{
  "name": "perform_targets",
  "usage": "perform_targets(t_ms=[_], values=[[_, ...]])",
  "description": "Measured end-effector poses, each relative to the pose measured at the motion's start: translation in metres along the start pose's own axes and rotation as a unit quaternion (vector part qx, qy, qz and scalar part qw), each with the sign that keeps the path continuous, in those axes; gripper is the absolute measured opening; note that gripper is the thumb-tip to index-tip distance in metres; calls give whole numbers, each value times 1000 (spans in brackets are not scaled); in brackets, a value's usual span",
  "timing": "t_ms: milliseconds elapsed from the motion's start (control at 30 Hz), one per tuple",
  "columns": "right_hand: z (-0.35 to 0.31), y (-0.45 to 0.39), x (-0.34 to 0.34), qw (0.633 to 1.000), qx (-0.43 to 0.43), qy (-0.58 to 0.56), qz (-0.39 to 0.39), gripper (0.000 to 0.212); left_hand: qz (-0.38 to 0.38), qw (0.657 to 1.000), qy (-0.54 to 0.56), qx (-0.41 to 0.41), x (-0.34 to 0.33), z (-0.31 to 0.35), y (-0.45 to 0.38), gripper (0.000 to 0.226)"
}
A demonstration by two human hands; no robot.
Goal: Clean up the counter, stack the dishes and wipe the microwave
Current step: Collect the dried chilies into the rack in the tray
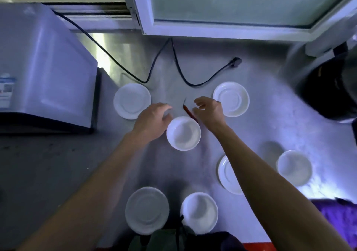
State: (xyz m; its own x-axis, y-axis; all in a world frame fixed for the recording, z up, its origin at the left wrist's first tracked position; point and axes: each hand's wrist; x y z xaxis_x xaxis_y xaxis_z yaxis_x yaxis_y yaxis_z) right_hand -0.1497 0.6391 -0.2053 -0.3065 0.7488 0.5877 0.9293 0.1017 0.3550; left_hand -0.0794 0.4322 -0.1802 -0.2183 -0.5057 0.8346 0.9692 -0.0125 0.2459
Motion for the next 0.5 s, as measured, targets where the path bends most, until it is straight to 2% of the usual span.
perform_targets(t_ms=[233, 500], values=[[8, -21, -15, 998, 7, 28, -54, 35, -25, 999, 23, 28, -17, -13, -21, 27], [6, -29, -19, 983, 77, 139, -89, 22, -46, 999, 20, 11, -21, -14, -30, 28]])
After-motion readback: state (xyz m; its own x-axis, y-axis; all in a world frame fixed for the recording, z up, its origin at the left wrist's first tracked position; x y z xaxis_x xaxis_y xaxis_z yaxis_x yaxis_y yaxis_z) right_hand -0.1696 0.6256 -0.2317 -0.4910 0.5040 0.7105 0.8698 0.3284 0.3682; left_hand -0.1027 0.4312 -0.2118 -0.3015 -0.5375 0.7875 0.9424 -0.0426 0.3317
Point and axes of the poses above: each hand's wrist, its own y-axis away from the middle knuckle, its own x-axis out of the back of the hand, z = x × y, and after that the axes turned 3 degrees about -y, right-handed
